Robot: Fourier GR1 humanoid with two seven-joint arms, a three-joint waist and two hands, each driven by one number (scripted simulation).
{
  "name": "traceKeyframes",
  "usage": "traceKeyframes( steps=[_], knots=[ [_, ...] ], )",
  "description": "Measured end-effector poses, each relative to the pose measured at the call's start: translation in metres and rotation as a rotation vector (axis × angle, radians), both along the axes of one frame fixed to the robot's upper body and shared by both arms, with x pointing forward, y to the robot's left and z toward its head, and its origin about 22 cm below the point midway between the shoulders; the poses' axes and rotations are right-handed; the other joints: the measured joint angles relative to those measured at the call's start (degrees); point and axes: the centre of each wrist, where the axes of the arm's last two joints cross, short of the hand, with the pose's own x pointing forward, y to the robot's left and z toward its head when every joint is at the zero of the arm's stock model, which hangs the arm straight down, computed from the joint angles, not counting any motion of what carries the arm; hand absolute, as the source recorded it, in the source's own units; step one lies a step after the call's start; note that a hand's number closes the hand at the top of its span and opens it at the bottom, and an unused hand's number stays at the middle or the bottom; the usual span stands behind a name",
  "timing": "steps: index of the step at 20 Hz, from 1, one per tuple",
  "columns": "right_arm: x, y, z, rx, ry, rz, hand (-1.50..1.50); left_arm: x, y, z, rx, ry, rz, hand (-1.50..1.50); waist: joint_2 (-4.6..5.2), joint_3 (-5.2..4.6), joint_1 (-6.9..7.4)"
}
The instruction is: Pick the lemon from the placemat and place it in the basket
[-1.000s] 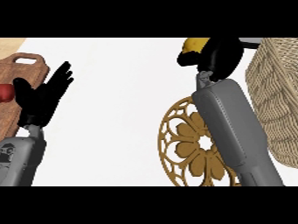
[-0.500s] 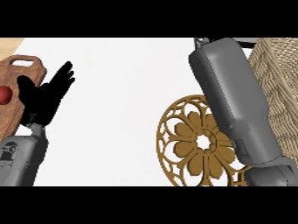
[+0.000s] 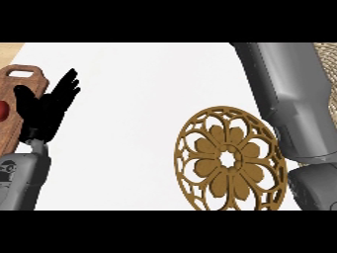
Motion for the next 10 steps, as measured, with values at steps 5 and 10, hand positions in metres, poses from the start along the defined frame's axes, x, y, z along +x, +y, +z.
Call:
traceKeyframes(
  steps=[5,10],
  knots=[
    [0.009,-0.02,0.012,-0.034,0.012,-0.102,1.5,-0.001,0.006,0.0,0.0,0.0,0.008,0.0,0.0,0.01,-0.6],
    [0.016,-0.042,0.016,-0.061,0.042,-0.197,1.5,-0.004,0.008,-0.006,-0.007,0.01,0.028,0.0,-0.3,0.08,-1.75]
  ],
)
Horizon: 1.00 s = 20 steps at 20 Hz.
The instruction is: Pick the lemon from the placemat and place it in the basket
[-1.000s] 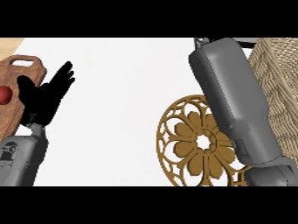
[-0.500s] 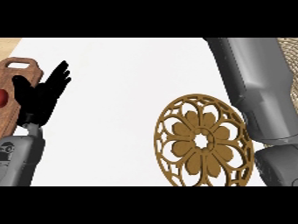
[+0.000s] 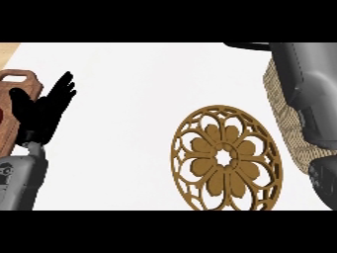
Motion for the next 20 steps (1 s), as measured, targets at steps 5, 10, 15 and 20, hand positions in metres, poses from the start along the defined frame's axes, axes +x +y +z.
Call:
traceKeyframes(
  steps=[5,10,15,20],
  knots=[
    [0.004,-0.017,-0.012,0.003,0.031,-0.051,1.5,-0.006,0.009,-0.006,0.0,0.006,0.025,0.0,-0.33,0.08,-1.06],
    [0.005,-0.026,-0.034,0.003,0.064,-0.077,1.5,-0.009,0.015,-0.008,0.004,0.003,0.043,0.0,-0.82,0.15,-2.25],
    [0.004,-0.039,-0.061,0.022,0.066,-0.083,1.5,-0.015,0.021,-0.012,0.0,0.013,0.06,0.0,-1.08,0.21,-3.0],
    [-0.001,-0.054,-0.081,0.03,0.042,-0.121,-1.5,-0.017,0.029,-0.012,0.002,0.015,0.065,0.0,-1.2,0.21,-3.65]
  ],
)
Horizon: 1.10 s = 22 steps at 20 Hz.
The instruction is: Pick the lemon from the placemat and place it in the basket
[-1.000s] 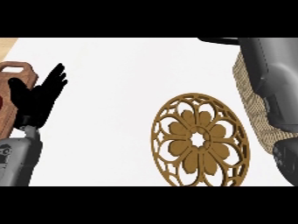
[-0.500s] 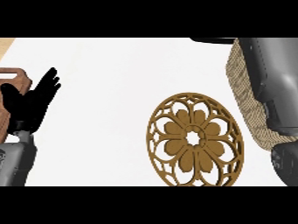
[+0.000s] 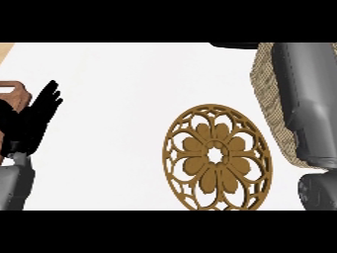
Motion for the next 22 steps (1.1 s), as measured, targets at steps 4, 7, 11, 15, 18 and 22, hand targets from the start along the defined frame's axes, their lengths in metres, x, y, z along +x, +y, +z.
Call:
traceKeyframes(
  steps=[4,7,11,15,18,22],
  knots=[
    [-0.007,-0.023,-0.013,0.021,-0.032,-0.078,-1.5,-0.003,-0.002,-0.003,-0.004,-0.002,0.002,0.0,-0.09,0.03,-0.22],
    [-0.01,-0.029,-0.022,0.036,-0.036,-0.098,-1.5,-0.003,-0.002,-0.003,-0.005,-0.002,0.01,0.0,-0.09,0.02,-0.19],
    [-0.013,-0.031,-0.034,0.039,-0.056,-0.083,-1.5,-0.002,0.0,0.001,-0.004,-0.001,0.01,0.0,-0.14,0.04,-0.16],
    [-0.017,-0.036,-0.027,0.021,-0.145,-0.077,-1.5,-0.002,0.0,0.003,0.002,0.005,0.007,0.0,-0.24,0.06,-0.39],
    [-0.026,-0.047,-0.017,0.004,-0.253,-0.109,-1.5,-0.006,0.004,-0.001,-0.003,0.01,0.017,0.0,-0.38,0.03,-0.54],
    [-0.043,-0.052,-0.002,0.005,-0.413,-0.156,-1.5,-0.009,0.005,-0.003,-0.006,0.016,0.027,0.0,-0.93,0.01,-1.32]
  ],
)
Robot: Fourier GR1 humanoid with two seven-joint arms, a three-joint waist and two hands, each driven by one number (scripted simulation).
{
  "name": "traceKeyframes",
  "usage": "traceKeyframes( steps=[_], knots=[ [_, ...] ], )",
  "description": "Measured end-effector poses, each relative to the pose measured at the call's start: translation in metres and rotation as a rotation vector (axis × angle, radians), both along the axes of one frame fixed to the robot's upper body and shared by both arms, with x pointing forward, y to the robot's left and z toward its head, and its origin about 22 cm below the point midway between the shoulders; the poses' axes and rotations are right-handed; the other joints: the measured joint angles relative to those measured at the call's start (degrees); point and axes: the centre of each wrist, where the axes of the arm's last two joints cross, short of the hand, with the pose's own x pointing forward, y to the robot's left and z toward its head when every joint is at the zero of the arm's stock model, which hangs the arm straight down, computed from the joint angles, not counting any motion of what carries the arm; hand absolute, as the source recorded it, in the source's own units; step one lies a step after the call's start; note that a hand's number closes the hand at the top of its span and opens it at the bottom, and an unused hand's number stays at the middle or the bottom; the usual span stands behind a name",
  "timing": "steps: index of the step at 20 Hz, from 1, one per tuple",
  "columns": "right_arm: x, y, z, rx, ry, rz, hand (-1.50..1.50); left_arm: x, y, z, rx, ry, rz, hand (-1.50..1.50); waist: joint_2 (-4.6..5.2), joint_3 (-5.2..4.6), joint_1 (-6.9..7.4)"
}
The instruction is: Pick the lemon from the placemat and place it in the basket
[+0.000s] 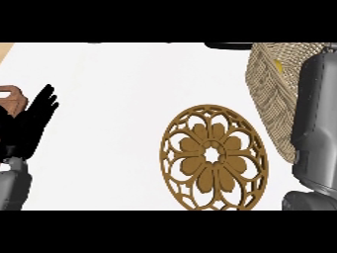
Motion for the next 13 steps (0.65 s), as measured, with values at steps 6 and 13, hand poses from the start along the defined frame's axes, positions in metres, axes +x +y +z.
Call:
traceKeyframes(
  steps=[6,13],
  knots=[
    [-0.032,-0.008,0.013,0.03,-0.166,-0.045,-1.5,0.0,0.002,0.0,0.001,0.009,0.003,0.0,-0.71,-0.03,-0.26],
    [-0.071,-0.008,0.001,0.082,-0.208,0.011,-1.5,-0.004,0.002,-0.008,0.001,0.029,0.01,0.0,-1.38,-0.05,-0.72]
  ],
)
